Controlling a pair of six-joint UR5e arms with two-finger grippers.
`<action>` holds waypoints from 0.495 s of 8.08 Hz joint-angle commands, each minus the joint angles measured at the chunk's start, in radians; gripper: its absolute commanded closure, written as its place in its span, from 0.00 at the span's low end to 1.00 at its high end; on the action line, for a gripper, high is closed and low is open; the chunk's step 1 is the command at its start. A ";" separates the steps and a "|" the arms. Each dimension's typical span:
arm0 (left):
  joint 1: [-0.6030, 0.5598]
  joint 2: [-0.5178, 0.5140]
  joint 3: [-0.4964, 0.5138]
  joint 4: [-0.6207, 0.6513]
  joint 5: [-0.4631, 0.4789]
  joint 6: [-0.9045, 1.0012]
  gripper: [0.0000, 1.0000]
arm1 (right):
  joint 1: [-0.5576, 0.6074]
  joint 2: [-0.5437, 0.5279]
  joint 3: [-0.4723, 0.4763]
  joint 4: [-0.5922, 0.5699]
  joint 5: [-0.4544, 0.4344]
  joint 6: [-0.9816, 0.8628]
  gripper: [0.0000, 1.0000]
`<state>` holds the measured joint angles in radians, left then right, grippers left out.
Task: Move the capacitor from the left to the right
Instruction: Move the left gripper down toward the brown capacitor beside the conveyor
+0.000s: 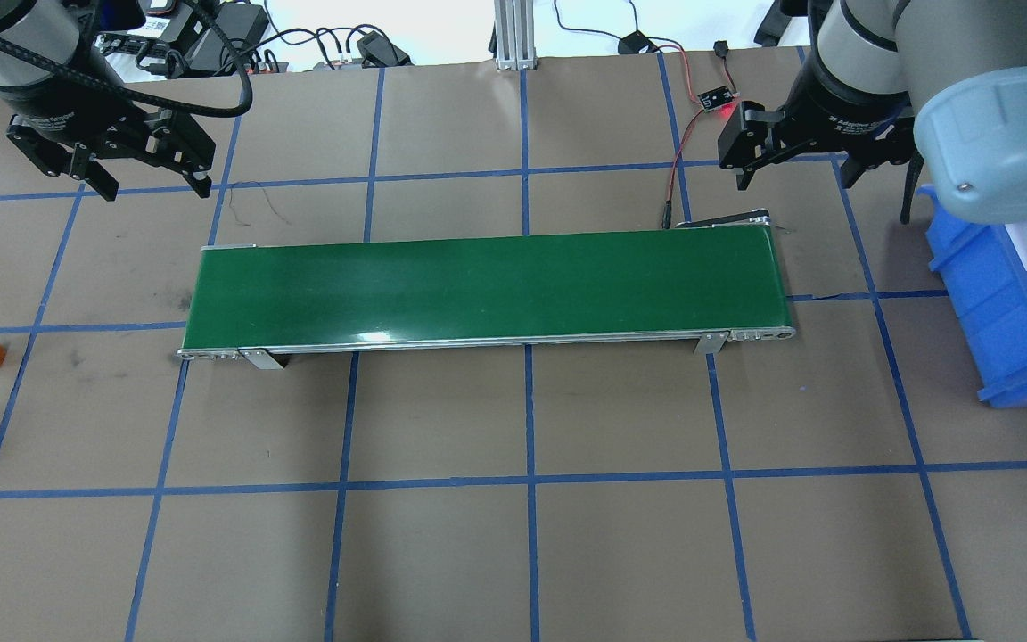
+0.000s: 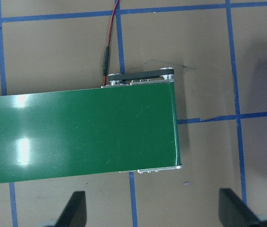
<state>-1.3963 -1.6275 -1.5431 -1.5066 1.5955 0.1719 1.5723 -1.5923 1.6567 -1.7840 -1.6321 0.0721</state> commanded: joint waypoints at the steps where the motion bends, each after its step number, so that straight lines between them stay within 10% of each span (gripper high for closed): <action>1: 0.000 -0.002 -0.002 0.006 0.000 0.000 0.00 | 0.000 0.000 0.000 -0.002 -0.002 0.000 0.00; 4: 0.028 -0.008 -0.011 0.009 0.005 0.005 0.00 | 0.000 0.000 0.000 0.000 -0.002 0.000 0.00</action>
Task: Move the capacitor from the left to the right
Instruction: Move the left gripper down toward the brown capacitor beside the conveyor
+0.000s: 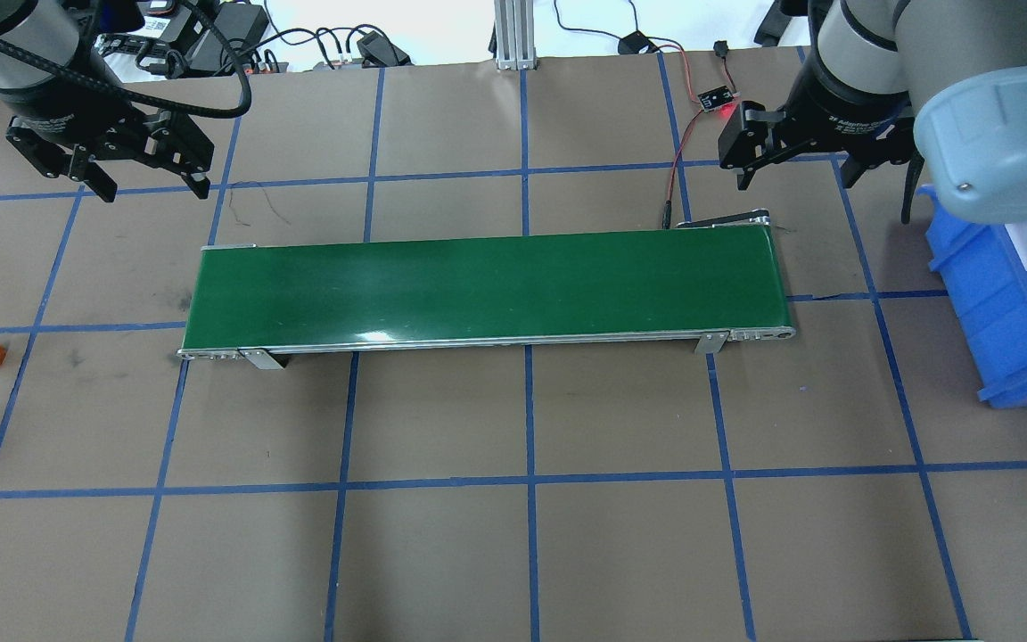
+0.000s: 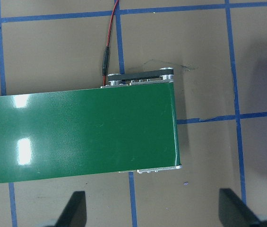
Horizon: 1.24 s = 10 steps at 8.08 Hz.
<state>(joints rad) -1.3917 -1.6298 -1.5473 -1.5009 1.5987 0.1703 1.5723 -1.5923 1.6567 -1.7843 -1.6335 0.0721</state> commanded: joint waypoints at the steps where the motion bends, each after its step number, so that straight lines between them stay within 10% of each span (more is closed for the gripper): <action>1: 0.098 -0.005 -0.008 0.007 0.019 0.009 0.00 | 0.000 0.000 -0.002 0.000 0.000 0.000 0.00; 5: 0.403 -0.050 -0.071 0.144 0.252 0.275 0.00 | 0.000 0.000 0.000 0.000 0.000 0.000 0.00; 10: 0.627 -0.212 -0.089 0.419 0.129 0.601 0.00 | 0.000 0.000 0.000 0.000 -0.002 0.000 0.00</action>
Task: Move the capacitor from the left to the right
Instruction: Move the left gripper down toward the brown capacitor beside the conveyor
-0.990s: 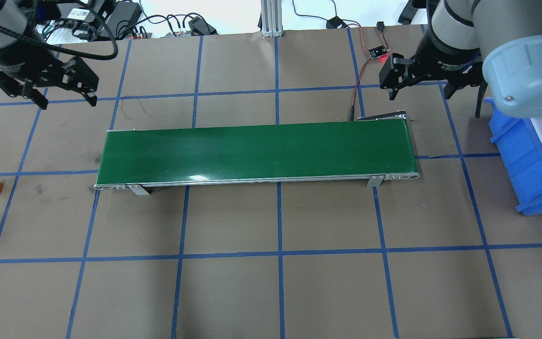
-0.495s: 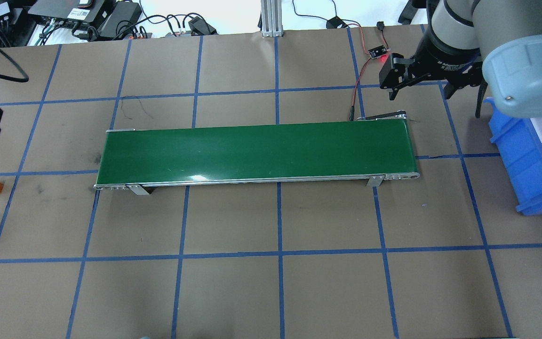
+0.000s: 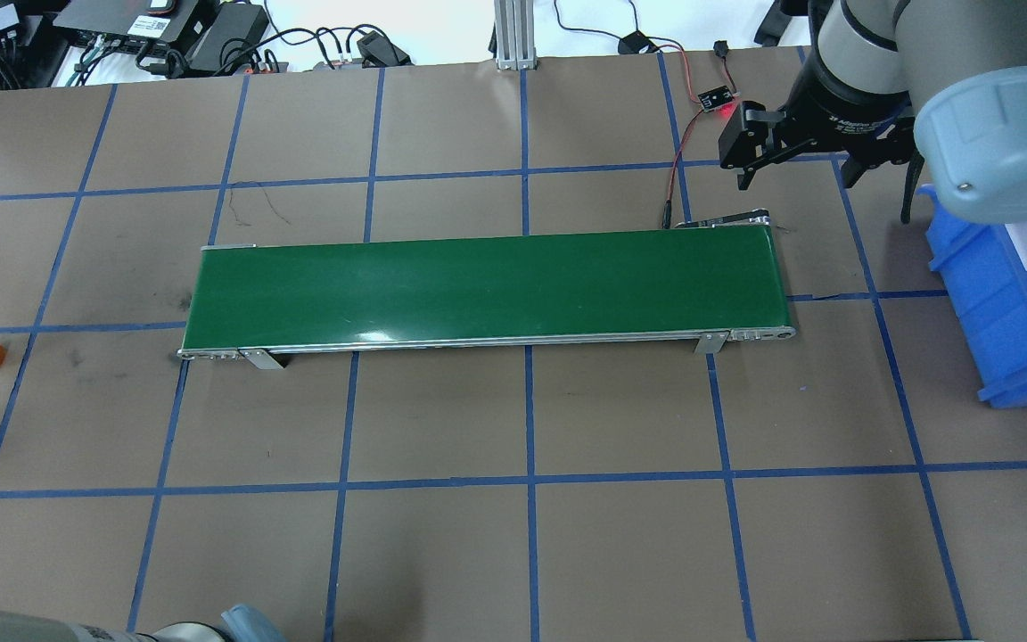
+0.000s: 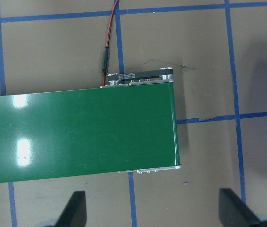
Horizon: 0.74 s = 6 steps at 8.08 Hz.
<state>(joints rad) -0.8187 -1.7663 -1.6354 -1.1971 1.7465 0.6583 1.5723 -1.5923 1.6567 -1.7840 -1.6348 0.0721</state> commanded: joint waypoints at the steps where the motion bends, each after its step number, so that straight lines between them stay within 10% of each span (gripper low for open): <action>1: 0.094 -0.105 0.000 0.181 -0.045 0.191 0.00 | 0.000 0.000 0.000 0.002 0.000 0.000 0.00; 6: 0.216 -0.235 0.000 0.367 -0.162 0.257 0.00 | 0.000 0.000 0.000 0.002 -0.002 -0.002 0.00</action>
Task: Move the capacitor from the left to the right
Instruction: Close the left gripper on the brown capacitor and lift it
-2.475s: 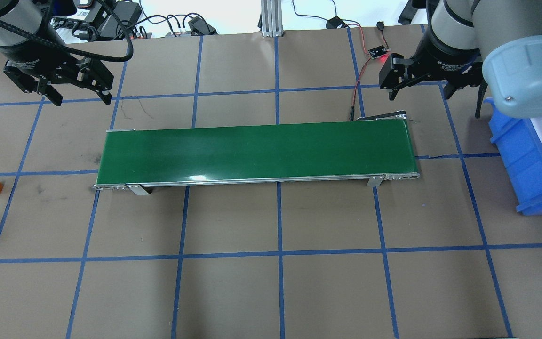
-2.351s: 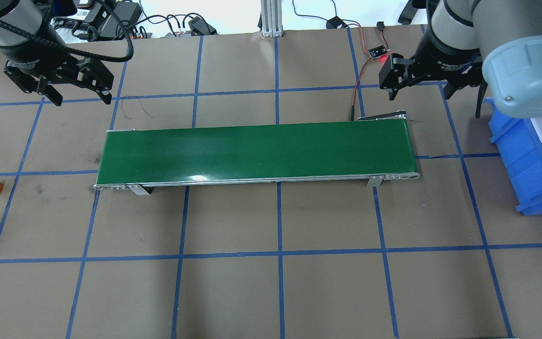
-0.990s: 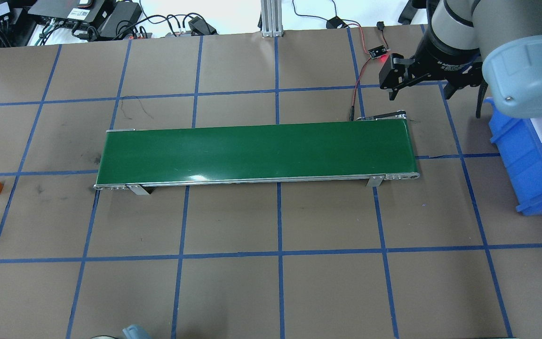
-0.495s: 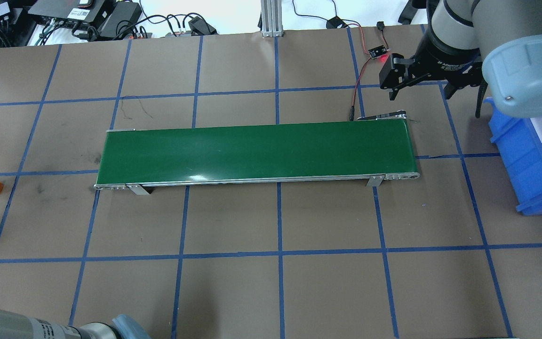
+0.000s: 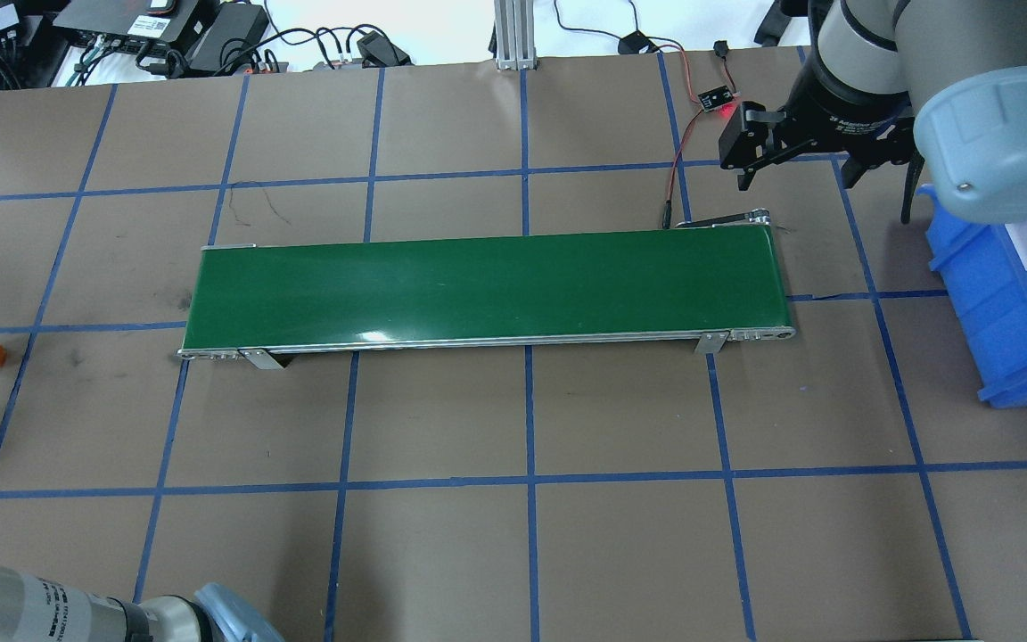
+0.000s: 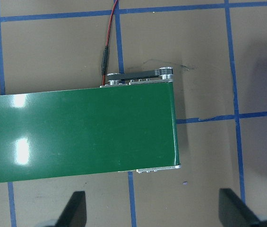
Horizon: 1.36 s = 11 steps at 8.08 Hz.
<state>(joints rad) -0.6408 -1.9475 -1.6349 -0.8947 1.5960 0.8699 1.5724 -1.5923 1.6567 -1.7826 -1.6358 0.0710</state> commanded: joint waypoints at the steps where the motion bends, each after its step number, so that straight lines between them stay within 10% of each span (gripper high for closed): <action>1: 0.047 -0.077 0.000 0.075 -0.014 0.070 0.02 | 0.000 0.000 0.000 0.002 -0.001 0.000 0.00; 11: 0.134 -0.234 0.009 0.152 -0.019 0.142 0.20 | 0.000 0.000 0.000 0.000 -0.001 0.000 0.00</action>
<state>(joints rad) -0.5218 -2.1656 -1.6264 -0.7435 1.5787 0.9964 1.5723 -1.5923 1.6567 -1.7828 -1.6367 0.0705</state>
